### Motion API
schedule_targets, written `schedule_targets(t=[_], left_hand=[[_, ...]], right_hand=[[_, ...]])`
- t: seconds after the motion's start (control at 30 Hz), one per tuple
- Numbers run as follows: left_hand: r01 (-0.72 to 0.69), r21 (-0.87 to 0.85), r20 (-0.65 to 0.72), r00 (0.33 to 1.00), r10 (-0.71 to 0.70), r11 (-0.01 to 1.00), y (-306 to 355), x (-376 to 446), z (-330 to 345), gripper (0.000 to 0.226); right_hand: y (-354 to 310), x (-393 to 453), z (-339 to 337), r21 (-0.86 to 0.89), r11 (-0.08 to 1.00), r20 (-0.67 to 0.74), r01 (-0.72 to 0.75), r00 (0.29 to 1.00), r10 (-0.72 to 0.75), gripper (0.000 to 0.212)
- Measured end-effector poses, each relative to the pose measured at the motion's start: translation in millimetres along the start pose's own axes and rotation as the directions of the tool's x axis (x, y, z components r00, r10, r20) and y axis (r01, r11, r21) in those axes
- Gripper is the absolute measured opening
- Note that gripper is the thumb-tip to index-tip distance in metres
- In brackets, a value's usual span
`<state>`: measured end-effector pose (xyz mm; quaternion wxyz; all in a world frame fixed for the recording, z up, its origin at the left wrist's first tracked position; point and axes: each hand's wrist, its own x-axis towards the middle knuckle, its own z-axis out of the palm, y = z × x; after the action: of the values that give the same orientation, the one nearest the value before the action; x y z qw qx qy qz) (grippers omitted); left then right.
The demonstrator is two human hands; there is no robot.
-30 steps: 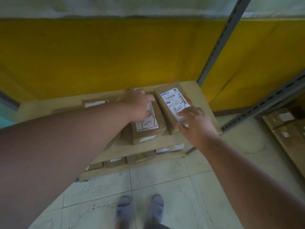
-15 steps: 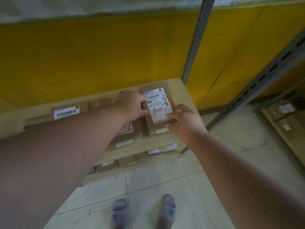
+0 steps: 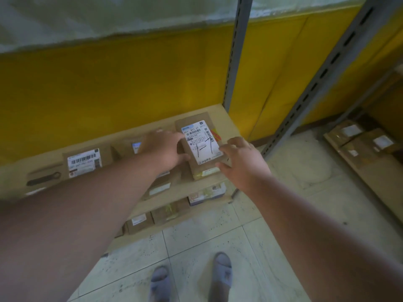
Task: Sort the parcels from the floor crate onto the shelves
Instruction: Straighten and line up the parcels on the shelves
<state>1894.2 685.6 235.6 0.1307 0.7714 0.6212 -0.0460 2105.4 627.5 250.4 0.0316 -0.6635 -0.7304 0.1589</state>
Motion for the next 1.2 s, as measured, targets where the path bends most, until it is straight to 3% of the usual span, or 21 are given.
schedule_targets(t=[0.2,0.43,0.63,0.9,1.1,1.2], left_hand=[[-0.048,-0.074,-0.101,0.994,0.040,0.996,15,-79,-13,0.059],[0.207,-0.090,-0.120,0.969,-0.217,0.974,45,-142,-11,0.061],[0.448,-0.164,-0.087,0.881,-0.465,0.879,53,-232,10,0.055],[0.666,-0.190,-0.005,0.734,-0.679,0.722,-6,-368,52,0.058],[0.675,-0.194,0.058,0.733,-0.678,0.712,-81,-441,90,0.058],[0.662,-0.198,0.094,0.747,-0.659,0.723,-120,-459,121,0.057]], right_hand=[[-23,-44,-39,0.031,0.995,-0.118,0.095,0.989,-0.091,0.049],[-36,-57,-68,0.014,0.933,-0.047,0.359,0.933,-0.358,0.047],[-79,-77,-73,0.073,0.798,0.047,0.598,0.797,-0.602,0.052],[-196,-135,-45,0.086,0.603,0.106,0.793,0.595,-0.797,0.053],[-279,-170,14,0.146,0.608,0.043,0.781,0.609,-0.792,0.044],[-303,-180,66,0.193,0.631,0.075,0.751,0.630,-0.773,0.039]])
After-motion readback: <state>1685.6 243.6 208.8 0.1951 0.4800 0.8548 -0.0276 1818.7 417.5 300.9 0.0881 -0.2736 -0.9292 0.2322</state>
